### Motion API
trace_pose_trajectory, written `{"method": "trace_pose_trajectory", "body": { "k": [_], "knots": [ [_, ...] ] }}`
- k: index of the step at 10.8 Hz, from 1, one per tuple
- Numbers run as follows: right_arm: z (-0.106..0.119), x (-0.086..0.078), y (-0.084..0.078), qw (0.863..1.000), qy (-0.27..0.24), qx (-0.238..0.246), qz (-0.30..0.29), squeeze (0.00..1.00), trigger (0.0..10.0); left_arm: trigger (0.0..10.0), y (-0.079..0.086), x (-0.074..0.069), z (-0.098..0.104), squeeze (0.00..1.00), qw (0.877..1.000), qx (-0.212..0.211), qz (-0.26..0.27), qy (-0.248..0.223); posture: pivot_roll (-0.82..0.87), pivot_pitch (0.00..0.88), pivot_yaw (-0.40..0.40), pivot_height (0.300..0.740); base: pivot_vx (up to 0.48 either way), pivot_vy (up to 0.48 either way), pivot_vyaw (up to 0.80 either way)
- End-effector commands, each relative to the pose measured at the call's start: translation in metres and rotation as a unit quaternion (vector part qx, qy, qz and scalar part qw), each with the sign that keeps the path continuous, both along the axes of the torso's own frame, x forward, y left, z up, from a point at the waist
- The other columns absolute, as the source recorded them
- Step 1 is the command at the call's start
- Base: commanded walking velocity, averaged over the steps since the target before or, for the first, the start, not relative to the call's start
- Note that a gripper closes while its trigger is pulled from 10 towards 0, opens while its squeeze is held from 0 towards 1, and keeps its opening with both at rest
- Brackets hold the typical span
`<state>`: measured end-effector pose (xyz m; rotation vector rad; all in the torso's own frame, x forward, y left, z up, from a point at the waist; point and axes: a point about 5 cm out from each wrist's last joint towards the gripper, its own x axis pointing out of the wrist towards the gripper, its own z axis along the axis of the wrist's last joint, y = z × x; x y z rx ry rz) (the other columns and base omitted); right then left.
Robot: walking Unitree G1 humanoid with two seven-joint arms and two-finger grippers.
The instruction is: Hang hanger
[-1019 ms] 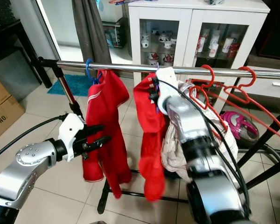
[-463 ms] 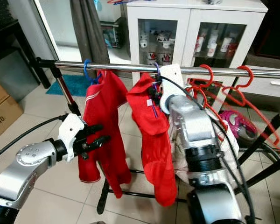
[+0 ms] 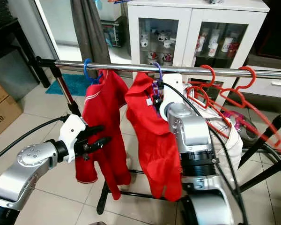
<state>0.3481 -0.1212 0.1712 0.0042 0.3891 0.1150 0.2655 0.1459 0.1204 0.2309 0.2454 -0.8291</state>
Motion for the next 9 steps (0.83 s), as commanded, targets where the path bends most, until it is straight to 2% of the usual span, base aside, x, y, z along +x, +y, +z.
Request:
{"method": "trace_pose_trajectory", "body": {
  "k": [1,6,9],
  "knots": [
    [0.0039,0.0008,0.0028,1.000,-0.013,0.021,-0.003,0.00,0.0,10.0,0.0011,-0.0001,0.0016,0.00,1.000,0.007,0.000,-0.004,-0.07,0.000,0.060,0.740,0.000,0.000,0.00],
    [0.0026,0.0002,0.0093,1.000,-0.013,0.024,0.011,0.00,0.0,10.0,0.0002,0.0000,0.0009,0.00,1.000,0.011,-0.002,-0.003,-0.07,0.000,0.061,0.740,0.000,0.000,0.00],
    [0.0046,0.0003,0.0107,0.998,-0.039,0.024,0.038,0.00,0.0,10.0,-0.0021,0.0007,0.0012,0.00,1.000,0.007,0.000,-0.006,-0.07,0.000,0.056,0.740,0.000,0.000,0.00]
  ]
}}
